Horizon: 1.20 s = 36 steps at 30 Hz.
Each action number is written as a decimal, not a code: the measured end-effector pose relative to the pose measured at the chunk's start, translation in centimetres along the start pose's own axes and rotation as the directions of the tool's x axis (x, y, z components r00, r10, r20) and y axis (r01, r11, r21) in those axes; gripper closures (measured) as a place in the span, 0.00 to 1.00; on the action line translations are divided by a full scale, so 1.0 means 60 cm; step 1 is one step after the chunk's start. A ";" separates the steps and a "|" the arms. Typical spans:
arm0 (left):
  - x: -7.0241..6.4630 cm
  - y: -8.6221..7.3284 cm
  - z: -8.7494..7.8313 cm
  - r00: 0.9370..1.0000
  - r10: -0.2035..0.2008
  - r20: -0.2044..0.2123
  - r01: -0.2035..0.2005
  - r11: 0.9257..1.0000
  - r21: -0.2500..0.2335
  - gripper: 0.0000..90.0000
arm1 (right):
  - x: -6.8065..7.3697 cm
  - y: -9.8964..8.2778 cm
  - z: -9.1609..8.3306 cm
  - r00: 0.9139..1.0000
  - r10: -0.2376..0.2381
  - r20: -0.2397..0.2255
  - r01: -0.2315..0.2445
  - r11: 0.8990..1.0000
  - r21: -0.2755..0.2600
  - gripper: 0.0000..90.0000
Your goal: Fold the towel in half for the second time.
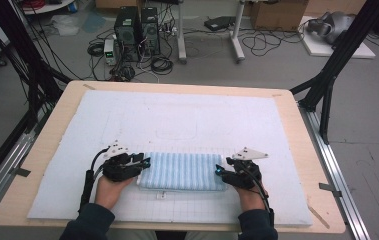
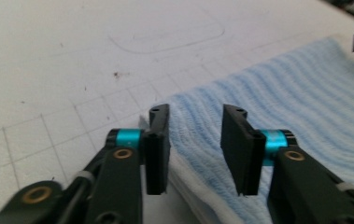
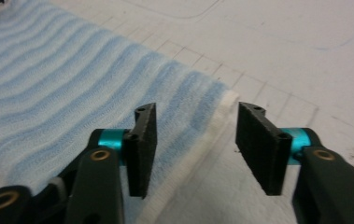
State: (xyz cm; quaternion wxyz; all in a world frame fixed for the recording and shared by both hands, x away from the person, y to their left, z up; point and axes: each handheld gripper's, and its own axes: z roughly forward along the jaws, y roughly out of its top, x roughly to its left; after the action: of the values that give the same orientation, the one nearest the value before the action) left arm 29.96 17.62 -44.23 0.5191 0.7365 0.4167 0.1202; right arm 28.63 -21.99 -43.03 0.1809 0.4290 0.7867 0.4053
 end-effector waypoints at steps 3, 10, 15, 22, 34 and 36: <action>-0.001 0.002 -0.016 0.999 0.009 0.048 -0.008 1.000 -0.026 0.47 | -0.007 -0.002 -0.019 1.000 0.003 0.010 -0.002 1.000 -0.024 0.40; -0.003 0.005 -0.049 0.996 0.018 0.085 -0.008 0.992 -0.122 0.21 | -0.018 -0.005 -0.059 0.999 -0.002 0.044 0.004 0.998 -0.056 0.23; -0.003 0.007 -0.075 0.995 0.030 0.098 -0.010 0.979 -0.201 0.21 | -0.019 -0.008 -0.091 0.999 -0.014 0.049 0.019 0.995 -0.101 0.14; -0.006 0.005 -0.091 0.993 0.080 0.092 -0.057 0.972 -0.229 0.21 | -0.024 -0.028 -0.120 0.997 -0.065 0.048 0.070 0.992 -0.103 0.13; -0.020 -0.007 -0.120 0.994 0.098 0.058 -0.081 0.965 -0.250 0.21 | -0.032 -0.046 -0.149 0.996 -0.053 0.072 0.063 0.989 -0.135 0.13; -0.022 -0.009 -0.124 0.994 0.095 0.054 -0.078 0.963 -0.256 0.21 | -0.029 -0.048 -0.151 0.996 -0.052 0.071 0.061 0.989 -0.135 0.13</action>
State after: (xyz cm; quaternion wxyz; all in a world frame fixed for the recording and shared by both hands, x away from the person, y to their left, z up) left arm 24.36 21.67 -41.15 0.6168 0.6851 0.3478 0.1706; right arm 22.34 -28.65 -39.91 0.2479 0.4064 0.7623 0.4386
